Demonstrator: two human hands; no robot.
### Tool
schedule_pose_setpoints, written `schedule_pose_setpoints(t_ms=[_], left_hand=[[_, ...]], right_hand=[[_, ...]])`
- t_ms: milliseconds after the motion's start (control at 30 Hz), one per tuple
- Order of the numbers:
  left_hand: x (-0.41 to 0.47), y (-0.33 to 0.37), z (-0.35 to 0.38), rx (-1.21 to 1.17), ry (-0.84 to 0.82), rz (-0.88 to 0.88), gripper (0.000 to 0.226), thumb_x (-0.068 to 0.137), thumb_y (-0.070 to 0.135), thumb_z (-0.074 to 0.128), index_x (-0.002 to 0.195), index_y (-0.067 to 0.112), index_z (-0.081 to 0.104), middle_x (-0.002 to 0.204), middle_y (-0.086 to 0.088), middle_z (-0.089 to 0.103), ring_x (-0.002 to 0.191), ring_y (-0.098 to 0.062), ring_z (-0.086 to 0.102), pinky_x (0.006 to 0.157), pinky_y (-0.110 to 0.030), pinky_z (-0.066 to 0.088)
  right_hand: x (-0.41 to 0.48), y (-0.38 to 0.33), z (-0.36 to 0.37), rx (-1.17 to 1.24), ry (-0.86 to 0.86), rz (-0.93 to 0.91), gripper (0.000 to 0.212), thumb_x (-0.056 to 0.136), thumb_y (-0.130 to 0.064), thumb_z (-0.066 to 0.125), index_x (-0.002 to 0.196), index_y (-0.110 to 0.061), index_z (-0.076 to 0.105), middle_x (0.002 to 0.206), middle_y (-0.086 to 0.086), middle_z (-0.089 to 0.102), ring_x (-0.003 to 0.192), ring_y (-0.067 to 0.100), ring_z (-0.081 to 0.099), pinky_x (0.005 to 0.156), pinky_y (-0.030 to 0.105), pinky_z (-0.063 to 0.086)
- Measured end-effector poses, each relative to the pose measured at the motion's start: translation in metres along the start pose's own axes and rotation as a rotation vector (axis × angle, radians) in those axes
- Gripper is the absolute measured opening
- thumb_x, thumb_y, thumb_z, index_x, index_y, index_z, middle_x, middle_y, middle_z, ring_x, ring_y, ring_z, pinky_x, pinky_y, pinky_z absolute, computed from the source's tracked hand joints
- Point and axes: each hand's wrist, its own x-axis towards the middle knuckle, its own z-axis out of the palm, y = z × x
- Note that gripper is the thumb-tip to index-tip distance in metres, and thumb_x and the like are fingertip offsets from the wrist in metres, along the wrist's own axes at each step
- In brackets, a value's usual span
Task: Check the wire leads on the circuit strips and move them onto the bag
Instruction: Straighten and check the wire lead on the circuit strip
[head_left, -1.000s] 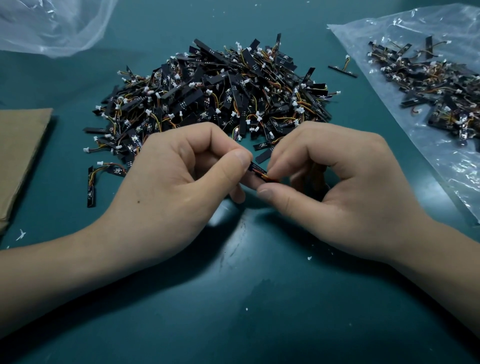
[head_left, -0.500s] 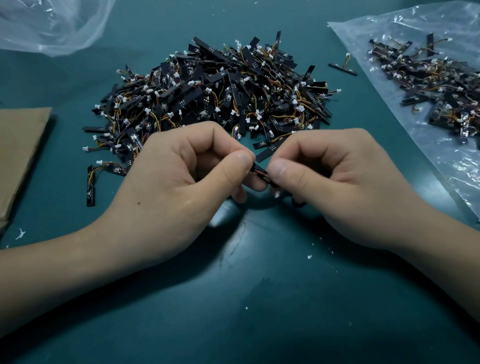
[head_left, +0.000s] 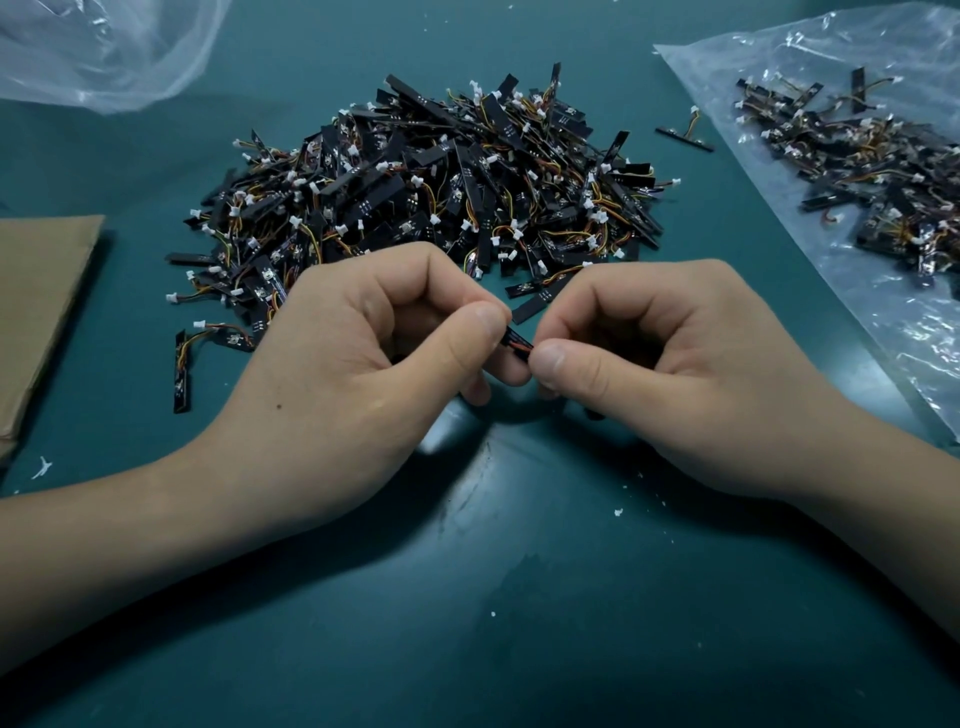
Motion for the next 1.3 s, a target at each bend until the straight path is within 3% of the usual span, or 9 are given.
schedule_pose_setpoints(t_ms=[400,533,733,867,1300], left_hand=[[-0.0002,-0.0013,0.0009,-0.060,0.008,-0.019,0.010,0.092,0.018,0.062,0.087,0.011,0.067,0.077,-0.006,0.075,0.066,-0.015,0.070,0.066,-0.026,0.058],[-0.0002,-0.0009,0.0023,-0.113,0.014,-0.039,0.017,0.094,0.018,0.067,0.086,0.003,0.065,0.080,-0.016,0.073,0.067,-0.012,0.068,0.065,-0.022,0.056],[-0.0003,-0.0018,0.0019,-0.104,0.025,-0.032,0.014,0.093,0.017,0.068,0.086,0.005,0.066,0.079,-0.014,0.073,0.066,-0.012,0.069,0.064,-0.022,0.056],[0.0002,-0.0020,0.0005,-0.043,0.003,-0.009,0.009,0.093,0.019,0.064,0.086,0.015,0.068,0.077,-0.001,0.077,0.067,-0.016,0.071,0.068,-0.025,0.058],[-0.0007,-0.0027,-0.0001,-0.043,-0.006,0.001,0.009,0.094,0.017,0.062,0.088,0.014,0.068,0.077,0.001,0.077,0.066,-0.015,0.070,0.067,-0.022,0.056]], right_hand=[[-0.0004,0.0001,-0.0015,0.010,0.014,0.001,0.015,0.095,-0.023,0.065,0.082,-0.019,0.071,0.071,-0.001,0.071,0.058,0.016,0.060,0.057,0.035,0.051],[0.0010,0.0005,-0.0017,0.017,0.005,0.042,0.023,0.097,-0.023,0.058,0.082,-0.015,0.072,0.070,-0.003,0.070,0.060,0.017,0.058,0.060,0.043,0.050],[0.0016,-0.0010,-0.0017,0.042,-0.012,0.051,0.023,0.096,-0.026,0.061,0.078,-0.015,0.070,0.067,0.005,0.067,0.059,0.026,0.058,0.058,0.046,0.048],[0.0010,-0.0005,-0.0017,0.078,-0.022,0.054,0.022,0.095,-0.026,0.062,0.080,-0.013,0.070,0.068,0.011,0.068,0.059,0.033,0.059,0.056,0.052,0.047],[0.0019,-0.0015,-0.0013,0.041,-0.012,0.041,0.015,0.091,-0.027,0.068,0.079,-0.018,0.071,0.070,0.011,0.068,0.063,0.035,0.059,0.057,0.049,0.047]])
